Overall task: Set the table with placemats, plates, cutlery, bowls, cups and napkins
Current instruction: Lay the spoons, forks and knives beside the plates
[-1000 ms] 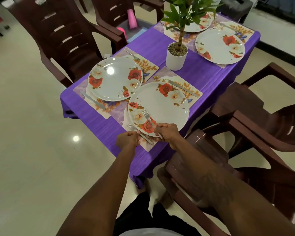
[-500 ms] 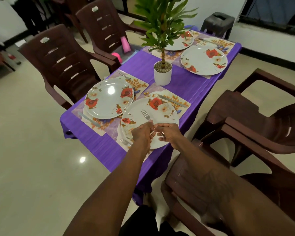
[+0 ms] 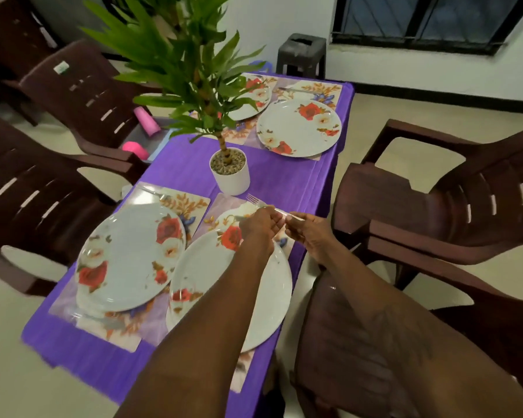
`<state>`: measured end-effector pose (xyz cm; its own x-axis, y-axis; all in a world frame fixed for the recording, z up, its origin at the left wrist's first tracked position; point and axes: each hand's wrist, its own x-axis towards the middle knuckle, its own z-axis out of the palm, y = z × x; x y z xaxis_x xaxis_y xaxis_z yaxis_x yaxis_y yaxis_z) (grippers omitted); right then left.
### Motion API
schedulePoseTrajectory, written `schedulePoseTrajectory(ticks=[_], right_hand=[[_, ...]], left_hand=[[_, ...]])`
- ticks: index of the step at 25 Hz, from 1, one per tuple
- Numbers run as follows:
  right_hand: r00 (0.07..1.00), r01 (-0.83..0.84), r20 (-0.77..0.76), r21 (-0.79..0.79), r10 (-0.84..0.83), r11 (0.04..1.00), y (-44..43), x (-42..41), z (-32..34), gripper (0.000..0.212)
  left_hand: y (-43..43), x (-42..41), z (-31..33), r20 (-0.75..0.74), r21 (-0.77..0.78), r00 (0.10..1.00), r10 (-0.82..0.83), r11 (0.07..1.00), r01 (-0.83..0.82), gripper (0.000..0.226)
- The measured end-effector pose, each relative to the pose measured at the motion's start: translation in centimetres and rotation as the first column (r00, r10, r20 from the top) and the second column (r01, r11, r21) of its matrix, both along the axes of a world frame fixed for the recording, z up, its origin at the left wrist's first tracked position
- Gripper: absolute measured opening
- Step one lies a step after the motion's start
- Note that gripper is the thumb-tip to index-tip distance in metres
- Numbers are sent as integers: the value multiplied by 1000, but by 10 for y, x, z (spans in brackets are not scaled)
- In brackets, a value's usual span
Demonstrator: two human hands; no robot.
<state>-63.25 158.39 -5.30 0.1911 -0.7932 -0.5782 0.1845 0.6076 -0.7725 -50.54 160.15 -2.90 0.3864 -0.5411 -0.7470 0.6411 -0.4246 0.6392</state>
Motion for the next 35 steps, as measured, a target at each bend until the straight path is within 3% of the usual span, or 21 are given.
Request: schedulePoseTrajectory(ticks=[4, 8, 17, 24, 29, 35], right_hand=[[966, 223, 123, 41, -226, 974, -55, 3, -18, 9], [924, 356, 135, 33, -357, 934, -107, 10, -34, 15], [885, 430, -184, -28, -427, 902, -222, 36, -87, 18], [802, 487, -380, -30, -460, 873, -249, 50, -91, 10], [829, 528, -248, 58, -500, 847, -253, 47, -89, 14], [832, 538, -208, 71, -515, 840, -260, 48, -93, 12]], left_hand=[[-71, -3, -18, 7, -61, 1000, -11, 998, 11, 10], [-128, 0, -41, 26, -108, 999, -30, 994, 33, 10], [-223, 24, -88, 23, -59, 997, -79, 995, 80, 9], [-250, 29, -97, 111, 30, 978, -177, 984, 175, 9], [-258, 30, -97, 119, 18, 986, -116, 993, 114, 11], [-270, 32, -99, 228, 23, 972, -63, 998, 59, 10]])
